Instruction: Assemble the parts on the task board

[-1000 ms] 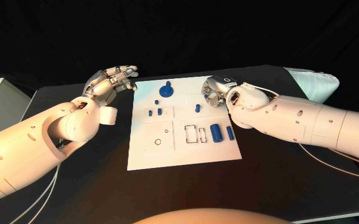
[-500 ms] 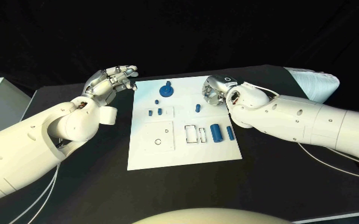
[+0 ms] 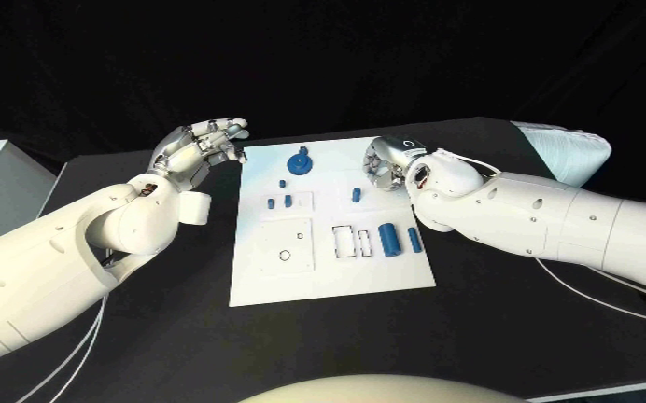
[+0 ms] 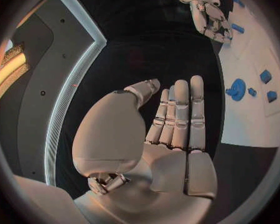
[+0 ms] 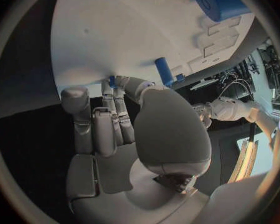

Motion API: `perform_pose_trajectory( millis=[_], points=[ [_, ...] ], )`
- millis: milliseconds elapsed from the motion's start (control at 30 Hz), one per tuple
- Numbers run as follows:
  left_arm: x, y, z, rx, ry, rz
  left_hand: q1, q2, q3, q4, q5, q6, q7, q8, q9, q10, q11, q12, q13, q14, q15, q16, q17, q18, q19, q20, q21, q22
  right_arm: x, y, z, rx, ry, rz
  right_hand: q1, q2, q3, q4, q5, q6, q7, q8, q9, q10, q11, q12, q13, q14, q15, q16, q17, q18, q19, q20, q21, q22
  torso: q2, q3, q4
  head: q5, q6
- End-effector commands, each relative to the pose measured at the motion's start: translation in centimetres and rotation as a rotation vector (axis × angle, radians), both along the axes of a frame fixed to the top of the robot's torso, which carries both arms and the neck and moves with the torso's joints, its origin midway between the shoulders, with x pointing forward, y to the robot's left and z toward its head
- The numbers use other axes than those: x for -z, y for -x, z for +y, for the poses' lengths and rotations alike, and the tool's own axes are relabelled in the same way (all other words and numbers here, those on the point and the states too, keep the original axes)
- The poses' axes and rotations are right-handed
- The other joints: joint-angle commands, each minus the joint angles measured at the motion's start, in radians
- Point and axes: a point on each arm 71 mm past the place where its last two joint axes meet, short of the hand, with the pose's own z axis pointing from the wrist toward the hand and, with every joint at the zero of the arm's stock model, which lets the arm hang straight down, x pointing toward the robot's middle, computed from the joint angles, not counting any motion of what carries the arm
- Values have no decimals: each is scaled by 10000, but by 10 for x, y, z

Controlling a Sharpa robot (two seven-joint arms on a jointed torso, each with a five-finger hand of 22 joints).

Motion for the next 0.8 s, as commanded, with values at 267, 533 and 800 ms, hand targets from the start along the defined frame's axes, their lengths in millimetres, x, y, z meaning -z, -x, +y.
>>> perform_pose_trajectory(
  millis=[267, 533, 800],
  points=[
    [-1, 0, -1, 46, -17, -77, 92, 15, -9, -43, -12, -63, -19, -36, -7, -85, 5, -43, -15, -57, 45, -57, -15, 63, 47, 4, -66, -9, 4, 4, 3, -58, 229, -169, 349, 129, 77, -206, -224, 26, 16, 20, 8, 464, -301, -41, 175, 513, -94, 137, 123, -182, 167, -15, 309, 312, -1, 5, -2, -15, 9],
    [0, 0, -1, 35, -18, -72, 116, 13, -13, -51, -14, -65, -12, -34, -7, -116, 14, -60, -28, -58, 48, -62, -18, 61, 59, 2, -72, -15, 1, 5, 3, -87, 41, -477, 350, 129, 80, -211, -239, 35, 15, 26, 12, 475, -303, -42, 178, 515, -96, 143, 130, -191, 187, -16, 355, 361, -1, -1, 10, -16, 11],
    [0, 0, -1, 18, -26, -67, 118, 12, -15, -50, -14, -67, -10, -35, -8, -126, 18, -65, -32, -59, 50, -63, -19, 61, 62, 2, -74, -17, -2, 7, 1, -72, -50, -582, 347, 132, 84, -212, -254, 49, 13, 35, 18, 491, -306, -41, 183, 524, -97, 167, 166, -204, 214, -17, 417, 427, -7, 0, -3, 4, 34]
  ],
)
